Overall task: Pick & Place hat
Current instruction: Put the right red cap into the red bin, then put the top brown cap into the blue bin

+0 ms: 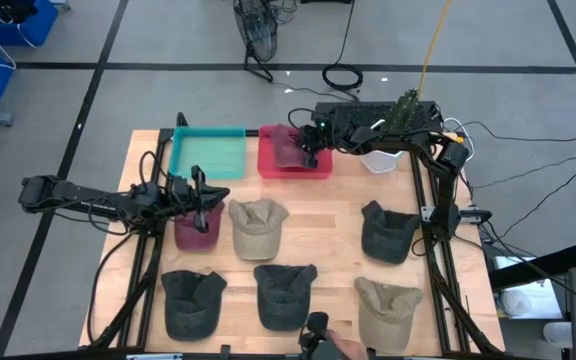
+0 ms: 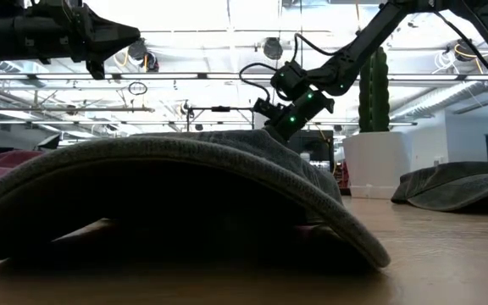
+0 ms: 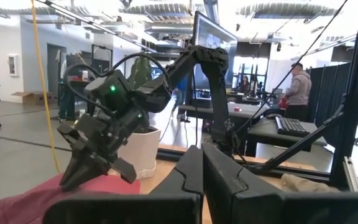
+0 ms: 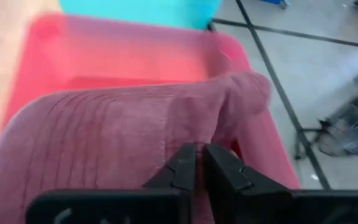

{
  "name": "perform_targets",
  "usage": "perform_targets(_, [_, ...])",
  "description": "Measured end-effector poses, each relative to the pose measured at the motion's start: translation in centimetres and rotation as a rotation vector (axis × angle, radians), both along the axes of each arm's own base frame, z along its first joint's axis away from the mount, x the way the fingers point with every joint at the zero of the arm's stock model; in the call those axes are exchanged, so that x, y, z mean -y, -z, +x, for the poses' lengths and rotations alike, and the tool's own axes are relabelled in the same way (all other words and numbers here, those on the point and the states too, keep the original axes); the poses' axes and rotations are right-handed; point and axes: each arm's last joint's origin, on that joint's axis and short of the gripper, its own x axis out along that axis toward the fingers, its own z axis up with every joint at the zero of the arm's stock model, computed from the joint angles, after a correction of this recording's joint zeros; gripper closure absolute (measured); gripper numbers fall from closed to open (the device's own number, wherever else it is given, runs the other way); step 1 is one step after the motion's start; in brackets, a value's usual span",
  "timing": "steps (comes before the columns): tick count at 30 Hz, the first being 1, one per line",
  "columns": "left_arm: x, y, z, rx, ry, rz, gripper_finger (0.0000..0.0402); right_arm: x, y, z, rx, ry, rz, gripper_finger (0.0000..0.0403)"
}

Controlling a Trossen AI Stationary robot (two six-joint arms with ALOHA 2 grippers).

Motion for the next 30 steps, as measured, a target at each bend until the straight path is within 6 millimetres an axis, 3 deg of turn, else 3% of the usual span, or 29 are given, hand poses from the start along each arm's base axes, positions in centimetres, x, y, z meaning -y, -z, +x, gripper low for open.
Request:
perform_targets(7, [0.0,0.0,0.0,-0.003,0.0,-0.001,0.0394,-0.6,0.0,0.1,-0.014,0.031,-0.017,0.0299])
perform_targets(13, [0.0,0.1,0.0,-0.01,-0.003,0.005,0.0394,-3.1,-2.8,1.1,0.078,-0.022,-0.05,0.0252])
perform_targets(20, [0.0,0.1,0.0,-0.014,-0.013,0.009,0.0394,-8.7,-6.5,2.3,0.195,-0.154,0.075,0.0239])
perform_targets(24, [0.0,0.2,0.0,-0.025,-0.01,-0.003,0.0394,-12.6,-6.7,2.7,0.145,-0.271,0.173,0.0243])
perform_targets(30, [0.0,0.3,0.1,-0.031,-0.005,-0.014,0.0394,-17.6,-5.3,3.2,0.062,-0.356,0.261,0.0252])
